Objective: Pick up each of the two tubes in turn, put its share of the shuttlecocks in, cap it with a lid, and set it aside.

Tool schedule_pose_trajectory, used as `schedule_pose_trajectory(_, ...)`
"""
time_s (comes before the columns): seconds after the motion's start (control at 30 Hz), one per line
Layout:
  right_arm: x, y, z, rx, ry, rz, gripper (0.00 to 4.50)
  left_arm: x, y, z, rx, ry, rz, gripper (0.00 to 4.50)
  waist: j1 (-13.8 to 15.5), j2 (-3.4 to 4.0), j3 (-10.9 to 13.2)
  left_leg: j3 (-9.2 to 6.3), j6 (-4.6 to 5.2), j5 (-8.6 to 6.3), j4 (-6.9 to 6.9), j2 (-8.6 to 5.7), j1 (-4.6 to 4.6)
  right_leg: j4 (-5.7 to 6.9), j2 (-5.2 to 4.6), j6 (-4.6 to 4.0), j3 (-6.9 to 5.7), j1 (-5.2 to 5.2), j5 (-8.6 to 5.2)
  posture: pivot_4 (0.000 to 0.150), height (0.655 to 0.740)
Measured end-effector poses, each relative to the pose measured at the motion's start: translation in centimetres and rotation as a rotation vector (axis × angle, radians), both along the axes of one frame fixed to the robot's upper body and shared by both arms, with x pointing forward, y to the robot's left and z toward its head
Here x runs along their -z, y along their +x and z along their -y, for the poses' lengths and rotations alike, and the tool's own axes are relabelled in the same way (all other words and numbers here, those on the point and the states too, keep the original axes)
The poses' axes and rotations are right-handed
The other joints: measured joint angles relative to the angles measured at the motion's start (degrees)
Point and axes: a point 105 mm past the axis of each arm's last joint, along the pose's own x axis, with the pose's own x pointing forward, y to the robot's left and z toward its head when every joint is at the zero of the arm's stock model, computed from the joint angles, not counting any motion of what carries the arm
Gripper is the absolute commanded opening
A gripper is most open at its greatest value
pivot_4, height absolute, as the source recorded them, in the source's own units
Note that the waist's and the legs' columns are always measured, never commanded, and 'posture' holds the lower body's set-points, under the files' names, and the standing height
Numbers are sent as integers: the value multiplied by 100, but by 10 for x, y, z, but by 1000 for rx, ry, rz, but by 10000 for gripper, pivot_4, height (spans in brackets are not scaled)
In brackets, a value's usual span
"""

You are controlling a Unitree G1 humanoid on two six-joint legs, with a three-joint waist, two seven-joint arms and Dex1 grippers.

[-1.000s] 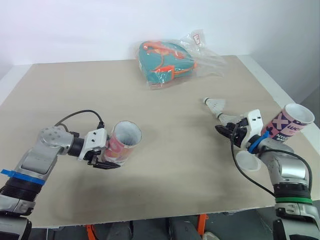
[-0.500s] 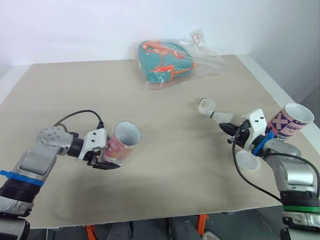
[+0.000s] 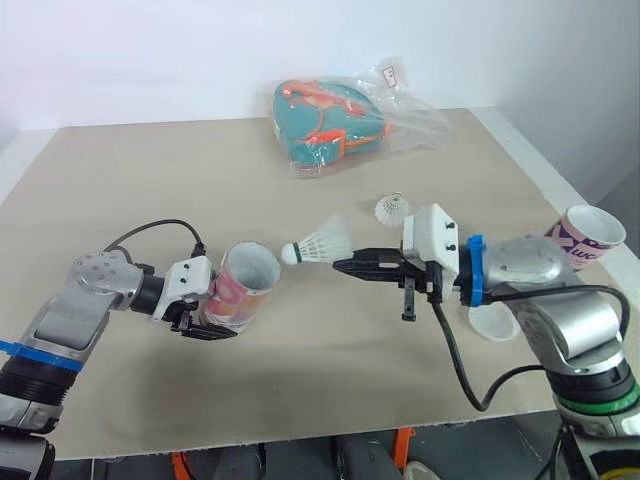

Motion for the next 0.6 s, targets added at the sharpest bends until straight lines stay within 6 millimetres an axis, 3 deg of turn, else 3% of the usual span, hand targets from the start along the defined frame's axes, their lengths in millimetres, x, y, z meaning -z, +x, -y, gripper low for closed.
schedule_pose_trajectory(0.47, -1, -1, -33, -176, -148, 111, 644, -1, 0, 0, 8, 3, -5, 30847, -1, 0, 0, -1, 0, 0, -1, 0, -3, 1, -1, -3, -2, -4, -2, 1500, 7387)
schedule_pose_trajectory(0.5, -2, 0, -38, -190, -156, 116, 6551, -1, 1, 0, 7, 4, -5, 30847, -7, 0, 0, -1, 0, 0, -1, 1, -2, 2, -1, -4, -2, -4, -1, 1500, 7387)
schedule_pose_trajectory(0.53, -4, 1, -43, -202, -156, 122, 9172, -1, 1, 0, 6, 4, -5, 30847, -17, 1, 1, -1, 0, 0, -1, 2, 0, 3, 0, -6, -3, -4, 1, 1500, 7387)
schedule_pose_trajectory(0.6, -8, 1, -52, -237, -162, 134, 18655, -1, 1, 0, 7, 3, -4, 30847, -38, 1, 0, -5, 0, 0, 0, 2, -1, 5, 0, -7, -9, -3, 1, 1500, 7387)
